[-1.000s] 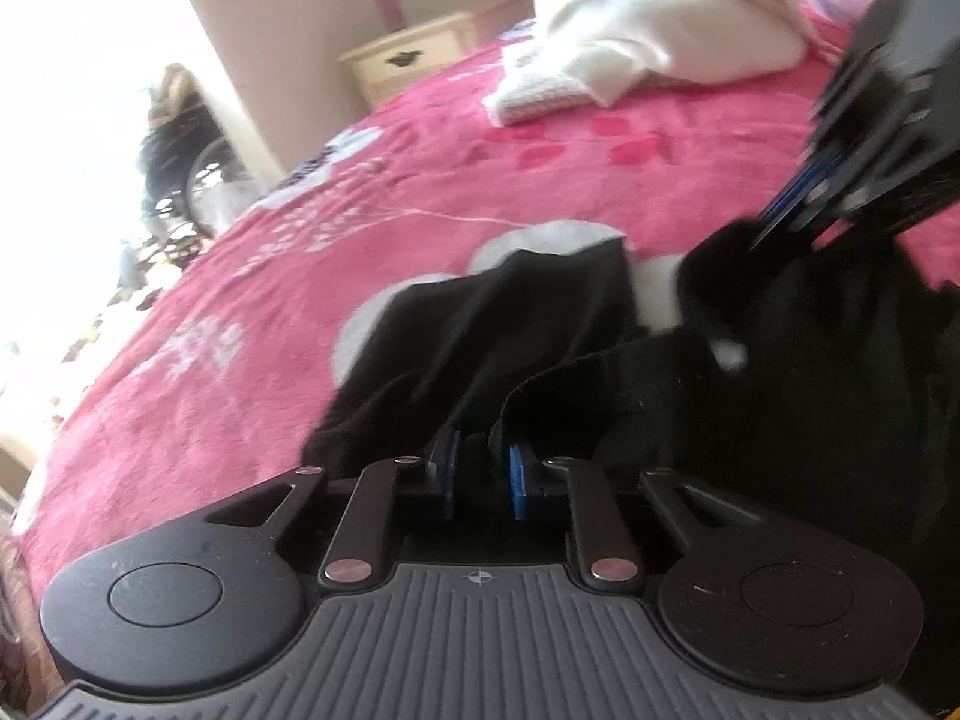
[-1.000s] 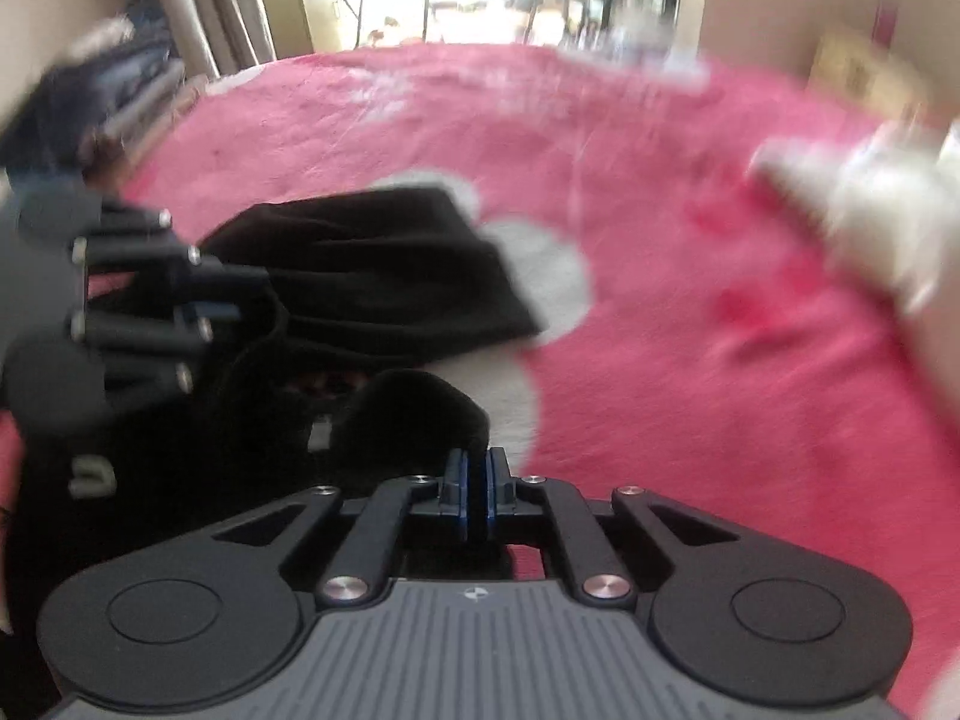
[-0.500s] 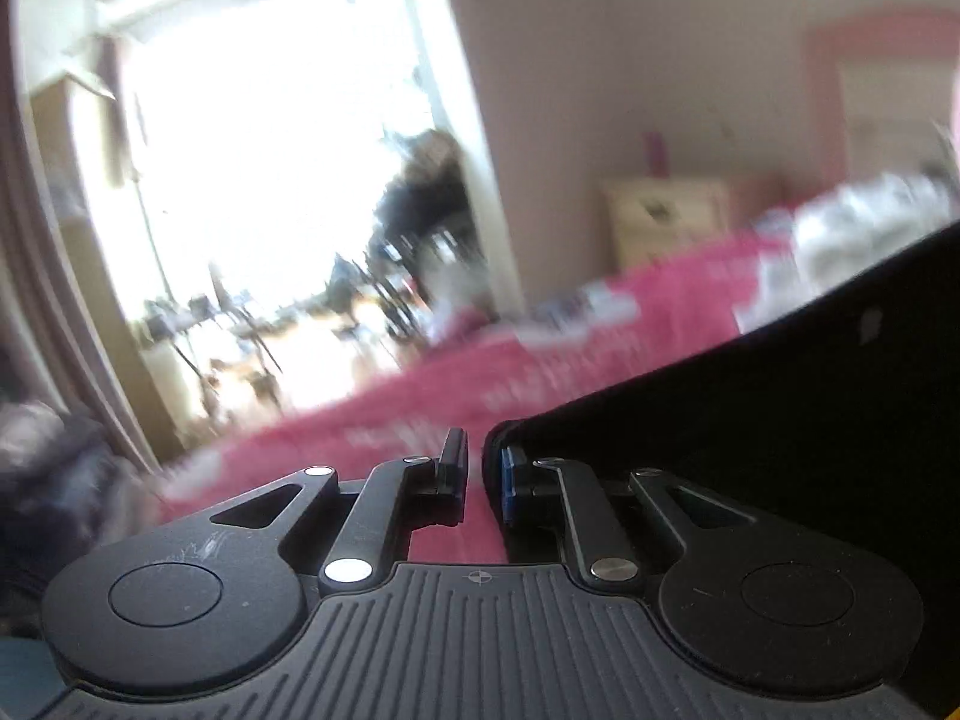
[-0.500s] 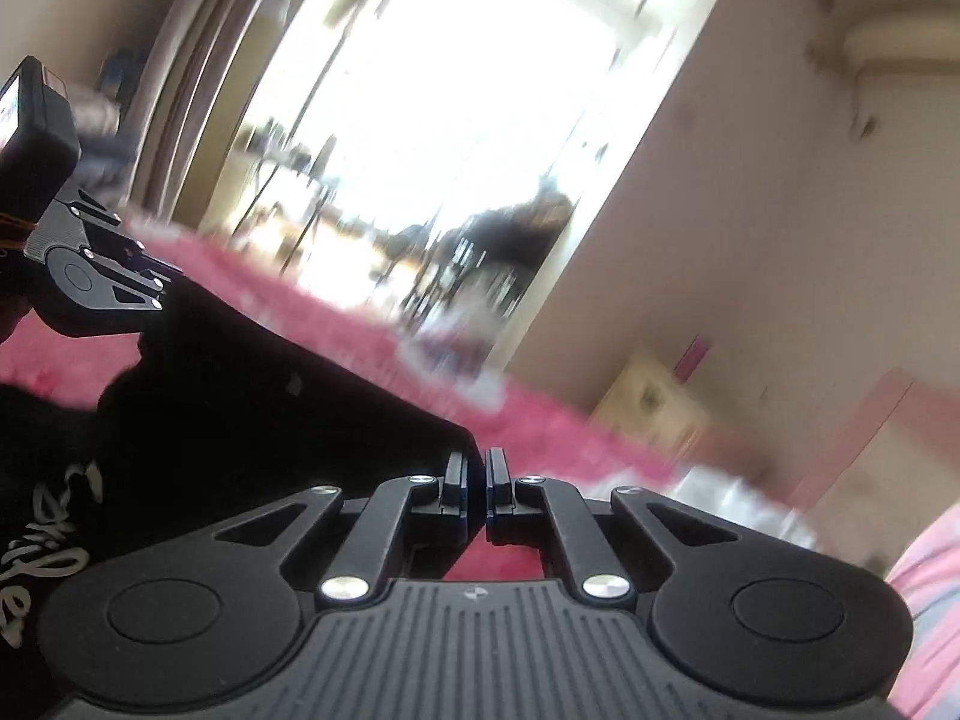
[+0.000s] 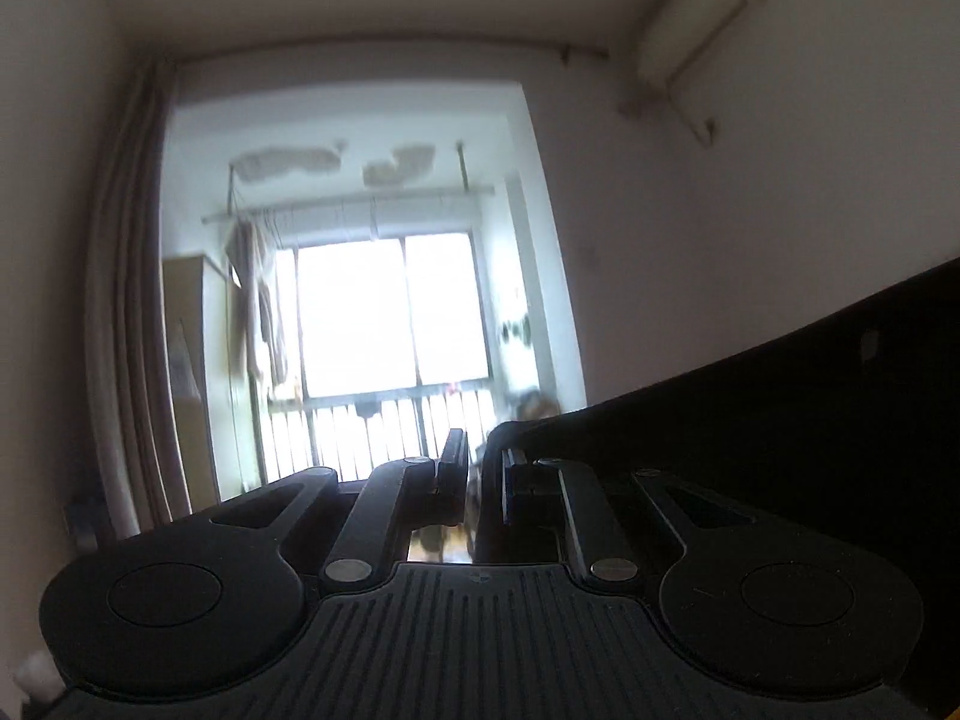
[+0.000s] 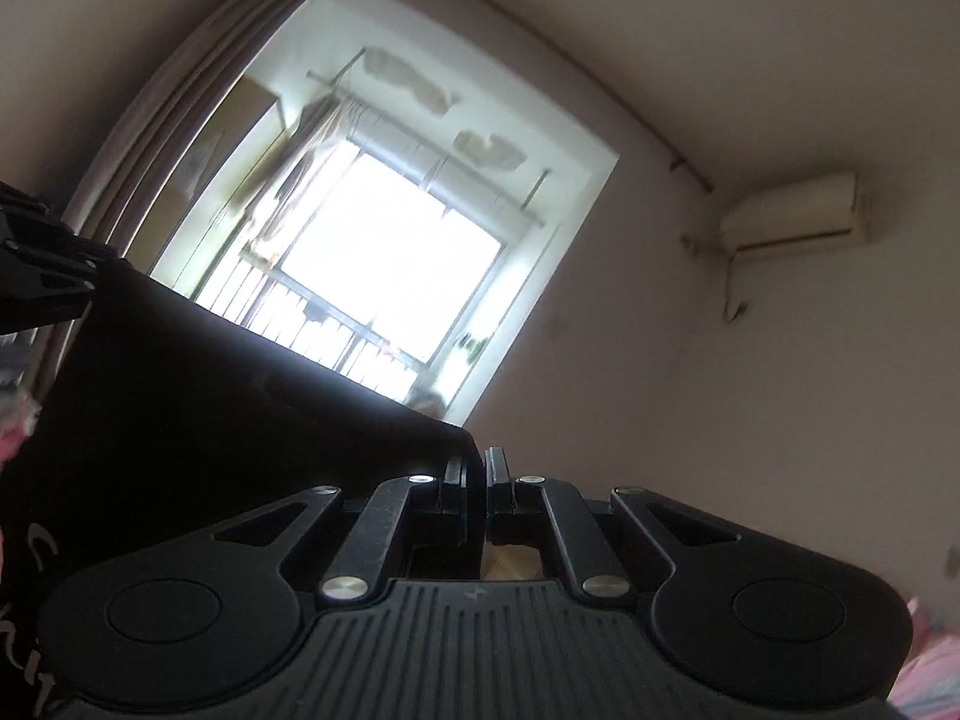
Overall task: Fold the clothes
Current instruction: 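Lift the black T-shirt high with both grippers and shake it out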
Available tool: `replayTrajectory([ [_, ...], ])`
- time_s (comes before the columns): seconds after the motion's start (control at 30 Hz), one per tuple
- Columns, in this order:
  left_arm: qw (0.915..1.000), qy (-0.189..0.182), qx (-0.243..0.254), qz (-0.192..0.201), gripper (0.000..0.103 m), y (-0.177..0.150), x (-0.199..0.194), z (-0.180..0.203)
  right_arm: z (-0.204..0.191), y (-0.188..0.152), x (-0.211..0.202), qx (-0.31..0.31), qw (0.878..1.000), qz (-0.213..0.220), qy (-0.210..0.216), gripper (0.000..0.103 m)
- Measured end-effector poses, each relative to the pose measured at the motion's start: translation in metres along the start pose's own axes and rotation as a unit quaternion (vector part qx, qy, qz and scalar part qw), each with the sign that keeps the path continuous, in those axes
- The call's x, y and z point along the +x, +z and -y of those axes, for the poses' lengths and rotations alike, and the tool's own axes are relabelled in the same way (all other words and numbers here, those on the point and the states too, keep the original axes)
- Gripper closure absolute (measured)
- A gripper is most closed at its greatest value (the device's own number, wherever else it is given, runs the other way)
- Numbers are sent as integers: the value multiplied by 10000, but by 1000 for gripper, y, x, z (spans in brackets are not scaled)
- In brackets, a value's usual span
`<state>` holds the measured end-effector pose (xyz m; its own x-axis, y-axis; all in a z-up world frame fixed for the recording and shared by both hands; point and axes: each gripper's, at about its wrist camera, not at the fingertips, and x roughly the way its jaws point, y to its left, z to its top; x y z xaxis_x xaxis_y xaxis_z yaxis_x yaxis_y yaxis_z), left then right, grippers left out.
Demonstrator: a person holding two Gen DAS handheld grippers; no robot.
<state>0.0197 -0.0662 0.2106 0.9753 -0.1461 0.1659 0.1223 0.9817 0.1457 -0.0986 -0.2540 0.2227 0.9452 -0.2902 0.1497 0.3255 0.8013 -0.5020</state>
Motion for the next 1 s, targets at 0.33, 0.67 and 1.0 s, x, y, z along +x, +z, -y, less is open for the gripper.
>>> replayTrajectory([
  [0.33,9950,177,-348,915,92,73,-29,0,57,92,-30,-65,9965,768,-313,98],
  [0.67,9877,-44,-798,1343,92,109,-53,-16,87,120,-70,244,9892,1361,-489,98],
  [1.0,9831,-145,-859,1611,91,123,-67,-20,114,126,-59,925,9835,1528,-273,98],
])
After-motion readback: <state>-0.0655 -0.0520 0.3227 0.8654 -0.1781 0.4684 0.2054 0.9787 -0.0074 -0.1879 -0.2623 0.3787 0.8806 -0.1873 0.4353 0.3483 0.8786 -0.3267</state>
